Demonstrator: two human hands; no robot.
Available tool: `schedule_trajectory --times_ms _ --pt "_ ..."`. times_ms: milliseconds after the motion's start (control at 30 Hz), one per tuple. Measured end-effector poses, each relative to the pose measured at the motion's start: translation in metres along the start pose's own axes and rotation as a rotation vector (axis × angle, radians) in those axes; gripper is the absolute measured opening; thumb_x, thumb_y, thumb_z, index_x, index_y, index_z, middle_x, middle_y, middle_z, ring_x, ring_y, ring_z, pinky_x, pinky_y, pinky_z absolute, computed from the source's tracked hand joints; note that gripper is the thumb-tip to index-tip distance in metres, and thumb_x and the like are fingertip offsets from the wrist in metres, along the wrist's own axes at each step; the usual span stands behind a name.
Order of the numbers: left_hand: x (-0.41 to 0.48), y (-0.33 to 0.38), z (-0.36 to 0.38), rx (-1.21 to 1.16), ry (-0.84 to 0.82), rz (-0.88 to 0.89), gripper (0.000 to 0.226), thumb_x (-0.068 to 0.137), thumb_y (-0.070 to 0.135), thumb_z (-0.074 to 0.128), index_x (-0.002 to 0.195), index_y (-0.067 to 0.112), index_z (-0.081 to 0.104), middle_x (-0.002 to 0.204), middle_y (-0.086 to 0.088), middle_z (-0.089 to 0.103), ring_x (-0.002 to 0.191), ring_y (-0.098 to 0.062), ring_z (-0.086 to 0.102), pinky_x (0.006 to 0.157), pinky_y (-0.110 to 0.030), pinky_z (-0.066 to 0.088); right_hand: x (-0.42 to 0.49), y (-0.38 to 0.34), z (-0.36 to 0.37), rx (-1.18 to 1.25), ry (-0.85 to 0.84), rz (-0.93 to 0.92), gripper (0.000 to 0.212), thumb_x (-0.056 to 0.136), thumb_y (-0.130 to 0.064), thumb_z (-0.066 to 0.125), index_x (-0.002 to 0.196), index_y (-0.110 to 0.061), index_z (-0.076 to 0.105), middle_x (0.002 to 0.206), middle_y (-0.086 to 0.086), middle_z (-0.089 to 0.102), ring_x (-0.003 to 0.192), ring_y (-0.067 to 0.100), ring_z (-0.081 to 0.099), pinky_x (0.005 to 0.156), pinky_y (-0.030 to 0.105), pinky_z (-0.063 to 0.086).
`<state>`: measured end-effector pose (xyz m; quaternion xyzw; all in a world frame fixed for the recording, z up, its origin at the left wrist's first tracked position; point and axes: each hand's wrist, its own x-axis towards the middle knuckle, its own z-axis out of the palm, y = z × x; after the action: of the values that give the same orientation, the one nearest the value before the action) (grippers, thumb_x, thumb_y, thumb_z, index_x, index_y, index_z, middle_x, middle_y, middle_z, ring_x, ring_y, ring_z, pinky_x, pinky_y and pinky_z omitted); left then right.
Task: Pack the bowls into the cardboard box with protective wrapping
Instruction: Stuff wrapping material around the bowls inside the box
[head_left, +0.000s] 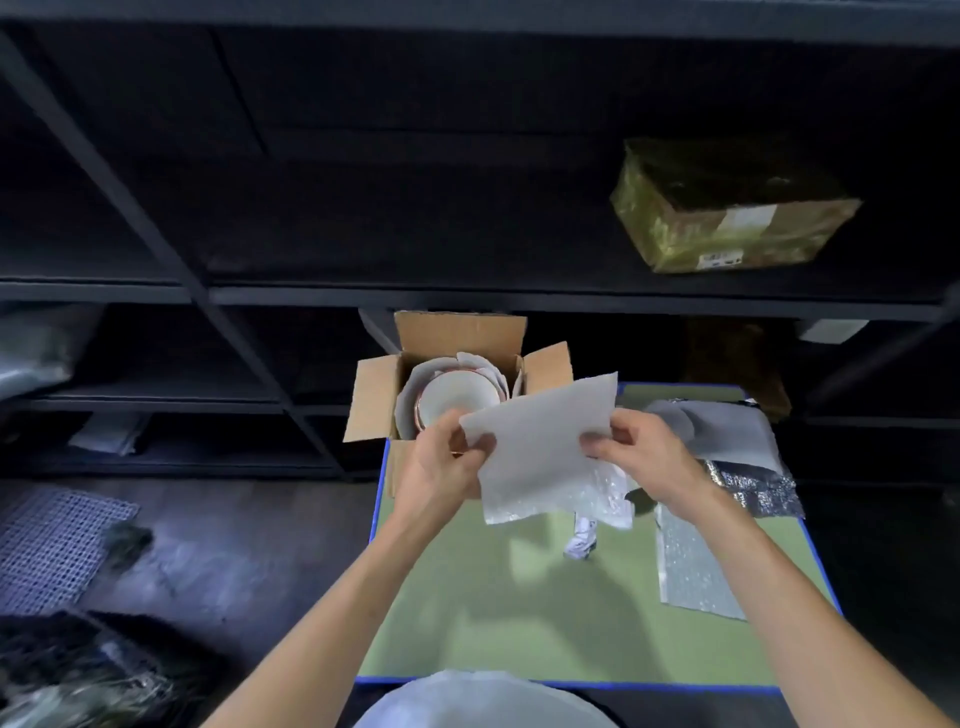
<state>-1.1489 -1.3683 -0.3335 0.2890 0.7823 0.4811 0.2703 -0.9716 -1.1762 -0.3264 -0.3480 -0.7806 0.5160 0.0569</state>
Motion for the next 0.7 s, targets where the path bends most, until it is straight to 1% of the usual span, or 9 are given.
schedule_trajectory --times_ms 100,167,200,267,333,367,500,600,700 --pt "0.0 -0.006 -0.021 -0.052 0.017 0.01 0.019 0.086 0.023 0.068 0.093 0.039 0.063 0.088 0.023 0.069 0.077 0.001 0.067 0.061 -0.012 0.05 0.008 -0.022 0.007 -0.159 0.075 -0.06 0.006 0.089 -0.025 0.068 0.091 -0.019 0.069 0.084 0.007 0.069 0.075 0.019 0.061 0.07 0.029 0.042" --pt "0.003 -0.004 -0.035 -0.027 0.018 0.037 0.022 0.085 0.031 0.07 0.1 0.046 0.062 0.094 0.023 0.069 0.082 0.001 0.066 0.064 -0.012 0.05 0.011 -0.04 0.012 -0.229 0.106 -0.137 0.012 0.09 -0.025 0.067 0.081 -0.033 0.067 0.071 -0.008 0.063 0.067 0.007 0.055 0.061 0.016 0.037" --pt "0.005 -0.004 -0.041 0.014 0.012 0.057 0.023 0.086 0.034 0.069 0.102 0.048 0.061 0.094 0.026 0.068 0.084 0.004 0.065 0.063 -0.009 0.047 0.013 -0.049 0.015 -0.275 0.11 -0.176 0.013 0.09 -0.026 0.067 0.079 -0.033 0.065 0.069 -0.008 0.061 0.066 0.007 0.053 0.058 0.015 0.035" --pt "0.011 -0.003 -0.05 0.15 0.002 0.101 0.018 0.089 0.037 0.065 0.103 0.047 0.063 0.091 0.028 0.066 0.084 0.006 0.061 0.057 -0.009 0.042 0.018 -0.07 0.023 -0.359 0.116 -0.241 0.01 0.089 -0.027 0.065 0.082 -0.021 0.062 0.073 -0.002 0.059 0.071 0.014 0.053 0.06 0.019 0.036" --pt "0.016 -0.005 -0.056 0.254 0.033 0.132 0.009 0.093 0.036 0.061 0.097 0.042 0.066 0.076 0.02 0.064 0.072 -0.001 0.057 0.05 -0.016 0.034 0.024 -0.091 0.03 -0.374 0.126 -0.285 0.002 0.089 -0.025 0.065 0.089 -0.027 0.065 0.078 -0.009 0.064 0.077 0.009 0.058 0.066 0.019 0.042" --pt "0.016 -0.006 -0.056 0.267 0.063 0.133 0.008 0.094 0.037 0.059 0.095 0.04 0.066 0.071 0.017 0.062 0.069 -0.003 0.055 0.049 -0.02 0.034 0.026 -0.098 0.031 -0.352 0.127 -0.288 0.009 0.089 -0.025 0.065 0.092 -0.033 0.067 0.083 -0.013 0.066 0.081 0.006 0.06 0.07 0.021 0.046" --pt "0.02 -0.014 -0.07 0.145 0.181 0.068 0.008 0.095 0.043 0.06 0.1 0.046 0.066 0.069 0.021 0.063 0.065 -0.001 0.058 0.047 -0.022 0.04 0.033 -0.119 0.04 -0.262 0.061 -0.189 0.012 0.088 -0.034 0.068 0.096 -0.043 0.066 0.093 -0.021 0.065 0.089 0.002 0.061 0.073 0.027 0.05" --pt "0.022 -0.017 -0.074 0.141 0.133 0.094 0.017 0.096 0.042 0.059 0.1 0.057 0.054 0.079 0.031 0.063 0.065 -0.003 0.059 0.048 -0.022 0.043 0.036 -0.124 0.047 -0.287 0.061 -0.158 0.007 0.09 -0.032 0.066 0.087 -0.038 0.068 0.089 -0.018 0.067 0.093 0.01 0.063 0.075 0.031 0.05" --pt "0.025 -0.025 -0.073 0.149 0.087 0.124 0.018 0.097 0.033 0.059 0.103 0.05 0.06 0.077 0.015 0.067 0.073 -0.008 0.061 0.057 -0.029 0.049 0.035 -0.13 0.05 -0.36 0.096 -0.182 0.014 0.093 -0.029 0.062 0.085 -0.037 0.07 0.085 -0.015 0.068 0.089 0.01 0.063 0.077 0.034 0.049"
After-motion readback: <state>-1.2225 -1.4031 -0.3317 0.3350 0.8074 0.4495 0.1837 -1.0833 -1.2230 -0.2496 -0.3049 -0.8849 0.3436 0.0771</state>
